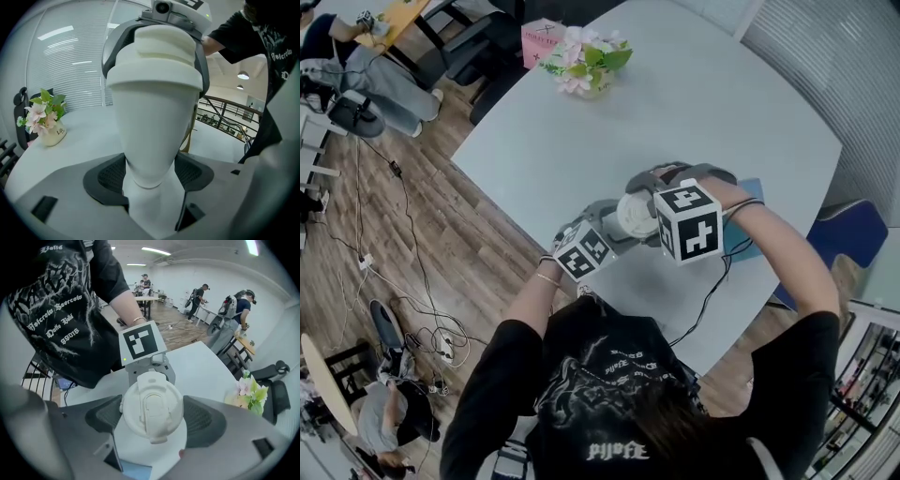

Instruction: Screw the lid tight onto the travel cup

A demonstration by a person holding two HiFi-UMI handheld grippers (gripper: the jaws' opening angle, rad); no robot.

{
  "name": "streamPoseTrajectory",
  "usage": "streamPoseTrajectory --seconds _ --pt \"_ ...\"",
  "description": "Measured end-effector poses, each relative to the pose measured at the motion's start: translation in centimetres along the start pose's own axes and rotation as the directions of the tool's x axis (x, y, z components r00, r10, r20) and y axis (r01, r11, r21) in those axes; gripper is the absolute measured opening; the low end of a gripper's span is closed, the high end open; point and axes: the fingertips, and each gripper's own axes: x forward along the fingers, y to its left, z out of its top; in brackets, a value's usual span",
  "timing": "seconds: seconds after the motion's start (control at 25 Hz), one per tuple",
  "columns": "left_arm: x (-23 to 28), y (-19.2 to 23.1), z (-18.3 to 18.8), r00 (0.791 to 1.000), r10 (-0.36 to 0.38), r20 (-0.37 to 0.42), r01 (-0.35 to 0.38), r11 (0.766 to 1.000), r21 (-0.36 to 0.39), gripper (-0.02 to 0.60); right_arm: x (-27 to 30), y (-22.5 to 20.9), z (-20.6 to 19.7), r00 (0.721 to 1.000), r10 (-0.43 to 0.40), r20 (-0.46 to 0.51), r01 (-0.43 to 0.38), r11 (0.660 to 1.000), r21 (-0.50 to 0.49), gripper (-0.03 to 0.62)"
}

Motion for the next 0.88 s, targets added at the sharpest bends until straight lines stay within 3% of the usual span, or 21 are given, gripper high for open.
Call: streamPoseTrajectory --seconds 0.24,0.4,0.68,0.88 --pt "0.2 0.3 -0.3 1.0 0.007 0.008 -0.007 1.0 0.013 0.35 0.2 -0.7 0.0 0.998 -0.063 0.021 0.059 0.989 0.133 0.413" --pt "0.2 0.6 -0.9 0.999 0.002 0.033 -0.003 1.0 0.025 0.35 0.9 -1.3 0.1 0.992 -0.12 0.031 0.107 0.958 0.264 0.413" --pt "0.1 0.8 -0.9 0.998 -0.016 0.064 0.012 0.998 0.058 0.347 0.7 -2.1 0.1 0.965 -0.264 -0.007 0.233 0.84 0.491 0.413" --pt "-0.1 0.5 -1.0 0.998 -0.029 0.063 0.024 0.996 0.08 0.347 0.3 -2.3 0.1 0.935 -0.352 -0.047 0.297 0.704 0.645 0.413"
